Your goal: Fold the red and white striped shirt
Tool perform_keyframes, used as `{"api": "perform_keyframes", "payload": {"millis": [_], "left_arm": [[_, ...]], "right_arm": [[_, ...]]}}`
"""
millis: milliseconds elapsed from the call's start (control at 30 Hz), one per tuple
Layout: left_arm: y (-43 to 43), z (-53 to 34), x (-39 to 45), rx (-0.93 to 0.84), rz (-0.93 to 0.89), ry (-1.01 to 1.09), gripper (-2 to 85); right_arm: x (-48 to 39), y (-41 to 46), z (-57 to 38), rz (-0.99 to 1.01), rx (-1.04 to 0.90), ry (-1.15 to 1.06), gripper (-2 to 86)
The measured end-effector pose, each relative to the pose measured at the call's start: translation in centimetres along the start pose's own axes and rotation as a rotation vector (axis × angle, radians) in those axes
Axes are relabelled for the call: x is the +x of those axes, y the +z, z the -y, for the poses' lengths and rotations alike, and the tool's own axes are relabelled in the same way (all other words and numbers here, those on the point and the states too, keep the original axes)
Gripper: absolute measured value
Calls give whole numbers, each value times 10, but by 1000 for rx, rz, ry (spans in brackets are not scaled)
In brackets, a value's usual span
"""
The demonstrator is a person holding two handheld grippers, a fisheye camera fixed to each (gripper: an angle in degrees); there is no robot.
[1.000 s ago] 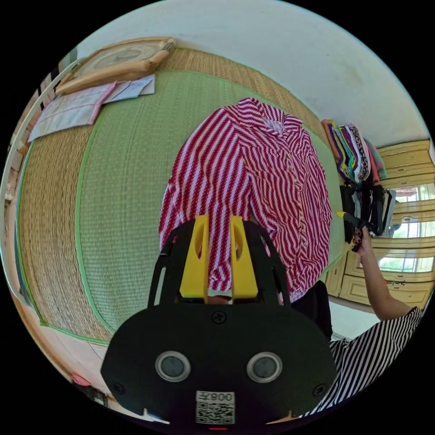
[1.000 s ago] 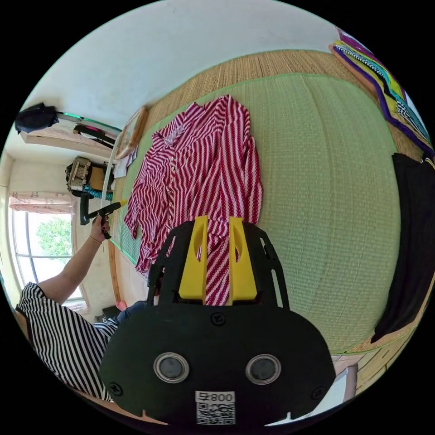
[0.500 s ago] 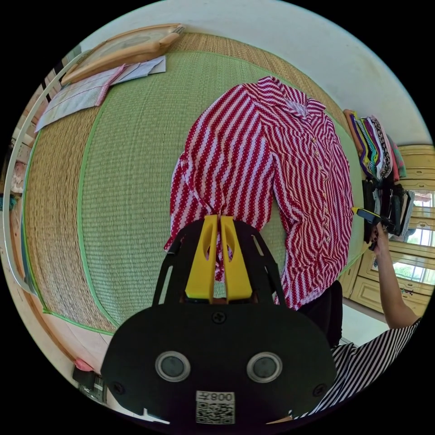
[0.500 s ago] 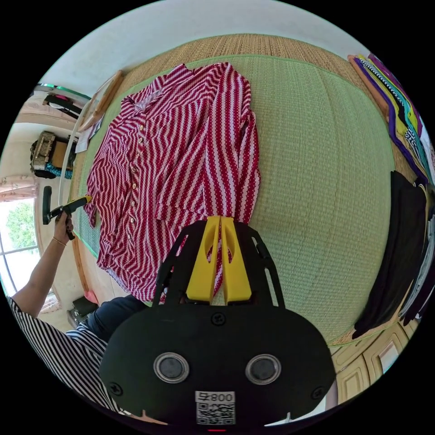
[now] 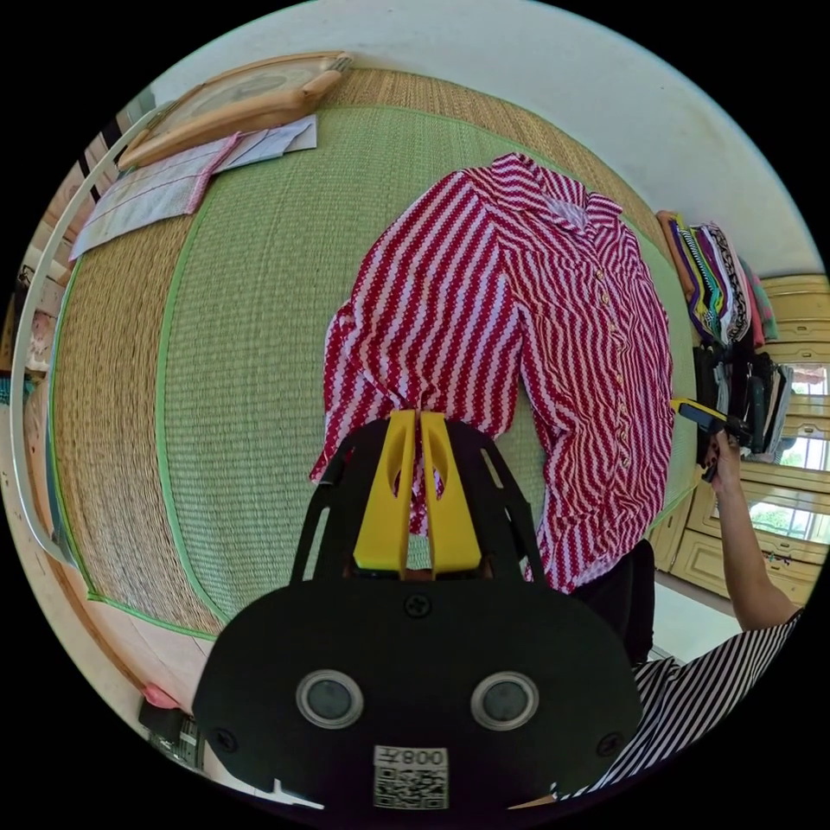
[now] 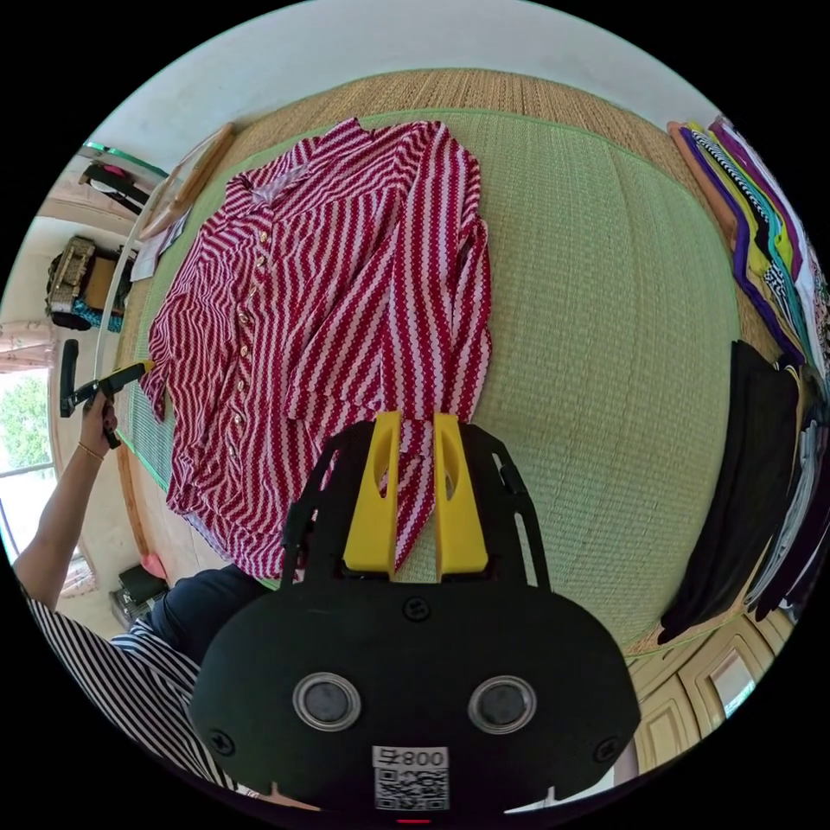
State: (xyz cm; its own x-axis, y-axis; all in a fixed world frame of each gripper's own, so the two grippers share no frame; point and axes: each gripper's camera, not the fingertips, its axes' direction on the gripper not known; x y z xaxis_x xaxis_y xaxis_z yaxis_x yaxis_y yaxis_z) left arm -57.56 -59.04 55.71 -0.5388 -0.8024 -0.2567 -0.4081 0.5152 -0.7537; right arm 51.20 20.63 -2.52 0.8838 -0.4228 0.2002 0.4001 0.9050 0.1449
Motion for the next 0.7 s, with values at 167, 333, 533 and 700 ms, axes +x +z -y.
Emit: {"api": "perform_keyframes", "payload": {"millis": [167, 333, 533, 700], "left_arm": [[-19, -8, -20, 6, -1, 6, 7], [-42, -17, -40, 18, -1, 9, 7], [-83, -25, -67, 38, 57, 35, 6], [-140, -26, -112, 107, 170, -1, 4]], "right_arm": [[-10, -16, -5, -38, 20, -30, 17], [-11, -40, -9, -26, 49, -40, 13], [-4, -74, -6, -59, 49, -60, 10], [44, -143, 15, -257, 114, 15, 13]]}}
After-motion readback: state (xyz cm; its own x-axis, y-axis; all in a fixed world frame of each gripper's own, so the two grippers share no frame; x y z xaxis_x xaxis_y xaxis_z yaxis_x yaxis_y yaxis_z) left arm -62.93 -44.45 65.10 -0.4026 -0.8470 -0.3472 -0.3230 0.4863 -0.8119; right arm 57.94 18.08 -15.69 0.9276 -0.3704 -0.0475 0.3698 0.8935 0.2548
